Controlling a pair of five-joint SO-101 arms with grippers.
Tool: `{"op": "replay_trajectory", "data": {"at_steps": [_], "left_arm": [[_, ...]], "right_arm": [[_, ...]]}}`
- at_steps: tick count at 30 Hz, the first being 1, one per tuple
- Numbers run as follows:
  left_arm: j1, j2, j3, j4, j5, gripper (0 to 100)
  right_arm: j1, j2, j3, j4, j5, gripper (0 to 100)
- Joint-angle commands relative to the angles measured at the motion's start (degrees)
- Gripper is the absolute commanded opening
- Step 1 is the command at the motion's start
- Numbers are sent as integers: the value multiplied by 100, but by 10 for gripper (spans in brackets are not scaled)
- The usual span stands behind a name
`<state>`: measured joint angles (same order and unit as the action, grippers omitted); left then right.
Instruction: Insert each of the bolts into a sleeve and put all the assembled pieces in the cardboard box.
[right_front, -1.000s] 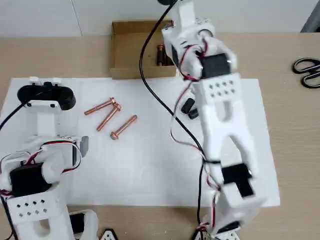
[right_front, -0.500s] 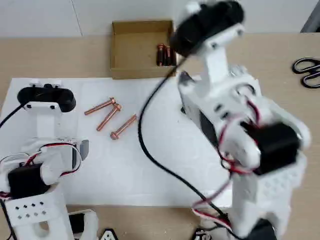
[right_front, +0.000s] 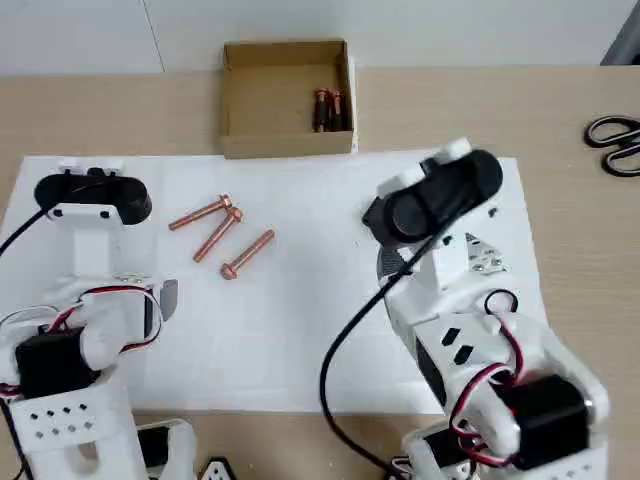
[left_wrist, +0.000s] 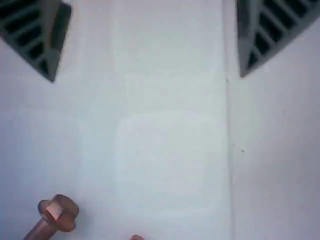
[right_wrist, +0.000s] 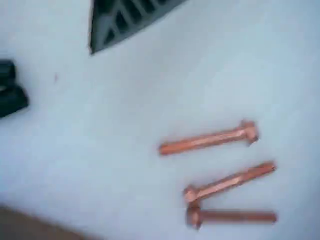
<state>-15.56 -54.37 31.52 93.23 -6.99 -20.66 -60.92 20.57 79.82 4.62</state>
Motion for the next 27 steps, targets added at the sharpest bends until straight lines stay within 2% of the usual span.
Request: {"op": "replay_trajectory", "data": {"at_steps": [1,6,12,15,22,27], "left_arm": [[18,-70,-207,35,-18,222],[18,-70,-207,114,-18,222],[18,-70,-207,114,-18,222],[18,-70,-207,114,-18,222],[18,-70,-198,105,-18,222],[18,-70,-198,105,-18,222]], "right_arm": [[453,-330,466,-629,70,158],[1297,637,264,-558,70,158],[1473,2703,-923,-479,70,158],[1455,4031,-1873,-92,132,158],[1473,7319,-4703,1323,958,158],[1490,8884,-6338,1569,1327,158]]}}
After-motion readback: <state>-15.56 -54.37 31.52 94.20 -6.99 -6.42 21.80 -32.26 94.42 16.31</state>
